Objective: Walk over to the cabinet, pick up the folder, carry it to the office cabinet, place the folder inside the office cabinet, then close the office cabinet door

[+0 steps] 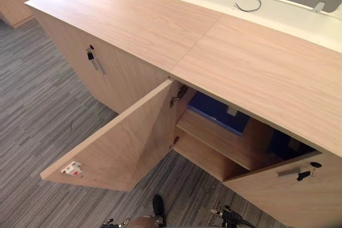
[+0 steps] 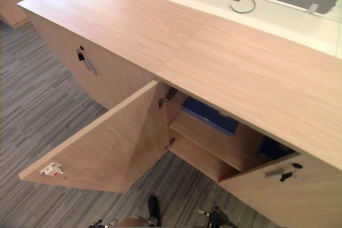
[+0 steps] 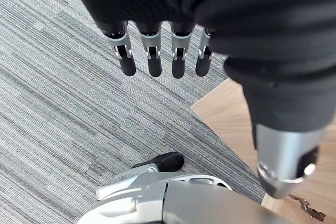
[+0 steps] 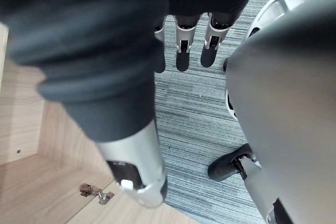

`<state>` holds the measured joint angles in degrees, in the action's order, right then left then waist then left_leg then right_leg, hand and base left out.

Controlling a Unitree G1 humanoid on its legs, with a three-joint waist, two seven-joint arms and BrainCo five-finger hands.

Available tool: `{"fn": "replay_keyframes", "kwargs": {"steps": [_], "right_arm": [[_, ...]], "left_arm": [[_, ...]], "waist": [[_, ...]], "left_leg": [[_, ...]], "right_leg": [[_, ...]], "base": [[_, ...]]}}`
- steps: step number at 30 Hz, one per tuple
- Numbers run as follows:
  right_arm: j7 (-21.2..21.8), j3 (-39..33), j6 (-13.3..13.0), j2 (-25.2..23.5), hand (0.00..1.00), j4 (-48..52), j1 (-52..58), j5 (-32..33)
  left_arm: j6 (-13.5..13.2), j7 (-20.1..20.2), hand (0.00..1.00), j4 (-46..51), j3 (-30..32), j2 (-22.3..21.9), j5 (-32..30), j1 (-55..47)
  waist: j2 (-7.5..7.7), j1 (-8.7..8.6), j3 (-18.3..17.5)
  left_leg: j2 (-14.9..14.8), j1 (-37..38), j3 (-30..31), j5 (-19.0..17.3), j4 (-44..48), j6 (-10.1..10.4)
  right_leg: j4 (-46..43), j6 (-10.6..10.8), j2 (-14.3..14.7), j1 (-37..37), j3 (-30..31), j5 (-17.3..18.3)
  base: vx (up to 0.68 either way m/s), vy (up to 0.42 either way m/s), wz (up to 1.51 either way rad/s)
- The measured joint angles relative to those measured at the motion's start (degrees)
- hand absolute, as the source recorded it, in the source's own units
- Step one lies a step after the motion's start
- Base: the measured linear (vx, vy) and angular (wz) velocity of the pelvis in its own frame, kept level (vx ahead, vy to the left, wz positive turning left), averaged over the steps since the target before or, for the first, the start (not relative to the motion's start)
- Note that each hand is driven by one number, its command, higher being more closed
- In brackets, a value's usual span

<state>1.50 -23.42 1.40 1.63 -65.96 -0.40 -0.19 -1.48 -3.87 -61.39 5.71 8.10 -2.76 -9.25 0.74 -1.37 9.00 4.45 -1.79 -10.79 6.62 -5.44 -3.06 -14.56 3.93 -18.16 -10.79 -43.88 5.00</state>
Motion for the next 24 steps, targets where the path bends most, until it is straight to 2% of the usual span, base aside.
{"fn": "replay_keyframes", "kwargs": {"steps": [1, 2, 3, 5, 6, 8, 10, 11, 12, 13, 17, 24], "right_arm": [[0.0, -0.15, -0.07, 0.5, 0.0, 0.89, 0.44, 0.0], [-0.01, -0.22, -0.1, 0.51, 0.0, 1.18, 0.58, 0.03], [0.0, -0.16, -0.43, 0.67, 0.0, 2.8, 1.44, 0.12], [0.01, -0.06, -0.64, 0.61, 0.0, 3.29, 1.64, 0.18], [0.02, -0.06, -0.77, 0.69, 0.0, 3.28, 1.95, 0.4], [0.01, 0.01, -0.86, 0.75, 0.0, 3.12, 2.69, 1.01], [0.01, 0.1, -0.73, 0.7, 0.0, 1.93, 3.22, 1.25], [0.03, 0.2, -0.72, 0.32, 0.0, 1.1, 3.22, 1.26], [0.03, 0.14, -0.65, 0.68, 0.0, 0.53, 3.23, 1.21], [0.03, 0.19, -0.65, 0.92, 0.0, 0.48, 3.28, 1.23], [-0.02, 1.03, -0.5, 1.11, 0.0, -0.19, 4.73, 1.29], [-0.57, 2.91, -0.89, 1.6, 0.0, -1.5, 4.56, 1.29]], "left_arm": [[-0.04, 0.23, 0.0, 0.0, -0.47, 0.11, -0.07, -0.31], [-0.05, 0.31, 0.0, 0.05, -0.56, 0.19, -0.07, -0.29], [-0.09, 0.49, 0.0, 0.16, -2.32, 0.65, -0.07, 0.08], [-0.1, 0.52, 0.0, 0.07, -3.03, 0.96, -0.06, 0.28], [-0.12, 0.53, 0.0, 0.04, -3.25, 1.02, -0.08, 0.39], [-0.14, 0.53, 0.0, -0.01, -3.2, 1.12, -0.07, 0.71], [-0.2, 0.53, 0.0, 0.03, -2.35, 1.42, -0.07, 0.28], [-0.17, 0.52, 0.0, -0.15, -1.45, 1.81, -0.01, -0.04], [-0.21, 0.48, 0.0, -0.67, -1.06, 1.2, 0.15, -0.54], [-0.2, 0.48, 0.0, -1.15, -0.69, 0.87, 0.25, -0.61], [-0.21, 0.33, 0.0, -1.92, 1.06, 0.6, 1.65, -0.78], [-0.24, -0.39, 0.0, -2.05, 2.23, 0.44, 3.98, -0.64]], "waist": [[-0.11, -1.17, -0.13], [-0.15, -1.27, -0.13], [-0.47, -1.62, -0.21], [-0.44, -1.67, -0.19], [-0.4, -1.76, -0.29], [-0.22, -2.16, -0.39], [1.17, -1.94, -1.24], [2.69, -1.65, -1.76], [1.81, -1.14, -2.41], [1.55, -1.02, -2.46], [1.56, -0.95, -3.62], [1.72, -0.73, -3.72]], "left_leg": [[0.32, 0.68, 4.44, -0.24, 0.05, -0.38], [0.4, 0.87, 5.25, -0.2, 0.08, -0.52], [0.27, 0.75, 8.95, -0.13, 0.33, -0.91], [0.13, 0.89, 12.5, 0.15, 0.36, -0.77], [0.14, 0.98, 15.03, 0.42, 0.38, -0.67], [0.15, 0.85, 17.33, 0.58, 0.17, -0.38], [0.51, 0.81, 16.44, 0.56, 0.14, -0.11], [1.14, 0.82, 16.53, 0.57, 0.12, 0.58], [0.0, 0.72, 16.38, 0.37, 0.1, 1.57], [-0.95, 0.61, 16.13, 0.25, 0.1, 2.35], [-3.82, -0.85, 16.7, 0.58, 0.12, 4.44], [-4.71, -0.64, 19.47, 2.14, 0.28, 6.47]], "right_leg": [[-10.49, -0.33, -2.99, 1.9, 2.38, -0.18], [-12.65, -0.72, -3.46, 2.35, 3.69, -0.34], [-19.77, -2.15, -2.77, 7.47, 14.61, 2.51], [-19.97, -0.41, 1.16, 10.52, 26.25, 7.02], [-18.02, 1.57, 4.22, 11.86, 33.04, 8.99], [-11.7, 2.91, 6.73, 11.78, 37.98, 9.63], [-3.28, 2.14, 6.91, 11.89, 37.8, 7.91], [-0.04, 2.71, 6.67, 12.41, 37.74, 4.97], [1.42, 2.37, 7.62, 12.26, 37.7, 4.72], [2.7, 1.89, 8.58, 12.02, 37.63, 4.4], [6.12, 0.22, 11.97, 11.19, 36.2, 3.3], [7.32, 0.14, 13.06, 7.76, 30.75, 3.29]], "base": [[0.02, 0.028, 0.94], [0.02, 0.03, 1.43], [0.02, 0.002, 1.01], [0.0, -0.043, 1.21], [-0.01, -0.076, 1.16], [-0.04, -0.122, 1.26], [-0.04, -0.194, 0.84], [0.02, -0.274, 0.17], [0.03, -0.235, -0.03], [0.04, -0.223, -0.19], [0.07, -0.201, 0.03], [0.04, -0.074, 0.4]]}}
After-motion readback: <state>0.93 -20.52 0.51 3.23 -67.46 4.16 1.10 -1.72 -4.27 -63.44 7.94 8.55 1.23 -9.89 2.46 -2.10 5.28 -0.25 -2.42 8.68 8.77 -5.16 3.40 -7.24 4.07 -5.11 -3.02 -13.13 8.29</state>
